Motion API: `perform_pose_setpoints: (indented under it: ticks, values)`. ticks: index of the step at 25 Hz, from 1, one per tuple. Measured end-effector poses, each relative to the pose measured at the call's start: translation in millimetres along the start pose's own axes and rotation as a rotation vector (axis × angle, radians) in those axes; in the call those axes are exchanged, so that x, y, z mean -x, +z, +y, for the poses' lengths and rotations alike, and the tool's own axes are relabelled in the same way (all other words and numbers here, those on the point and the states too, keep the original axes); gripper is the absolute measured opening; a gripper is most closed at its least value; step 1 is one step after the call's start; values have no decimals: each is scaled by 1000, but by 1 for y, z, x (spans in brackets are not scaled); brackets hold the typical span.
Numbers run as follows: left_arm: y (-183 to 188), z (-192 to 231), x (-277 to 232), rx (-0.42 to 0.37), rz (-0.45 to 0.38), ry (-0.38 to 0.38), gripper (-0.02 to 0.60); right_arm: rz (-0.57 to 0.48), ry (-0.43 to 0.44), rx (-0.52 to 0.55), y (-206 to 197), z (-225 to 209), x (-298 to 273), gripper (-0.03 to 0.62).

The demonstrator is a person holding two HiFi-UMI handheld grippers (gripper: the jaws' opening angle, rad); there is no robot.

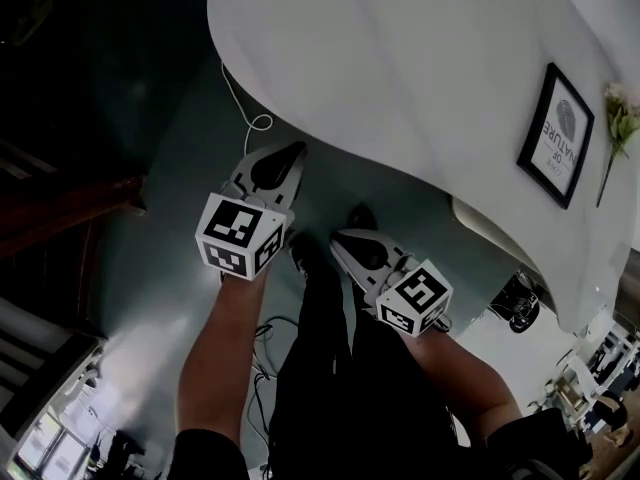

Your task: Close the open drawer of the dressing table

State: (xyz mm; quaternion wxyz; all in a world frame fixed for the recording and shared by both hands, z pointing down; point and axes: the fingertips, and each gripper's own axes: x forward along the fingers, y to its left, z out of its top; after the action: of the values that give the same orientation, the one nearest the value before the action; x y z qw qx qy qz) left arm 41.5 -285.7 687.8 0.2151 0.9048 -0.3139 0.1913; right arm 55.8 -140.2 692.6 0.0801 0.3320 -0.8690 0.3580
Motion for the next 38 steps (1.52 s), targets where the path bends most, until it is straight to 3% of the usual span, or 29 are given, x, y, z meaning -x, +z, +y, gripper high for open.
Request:
perform_pose_setpoints:
  ticks: [4,11,18,22,27,30,38]
  values:
    - [9,-9,55,56,-17,59,8,-11,14,6,24,28,8,6]
    - [58,-38,157,120,-102,143,8,-27,45,139,97,97,36,6]
    - [134,-41,244,23,-214,227,8,-32,55,270,151,146,58,6]
    - [159,-41,295,8,-279,251,8,-42,49,334,175,174,64,6]
    - [170,-45,362,4,-356,282,8,-60,57,407,200,210,69,6]
    - [167,-42,395,-4,-377,306,8,-109,-7,458,225,214,74,5]
    - [159,-45,437,8,-431,386,8,-216,-11,542,286,222,93,5]
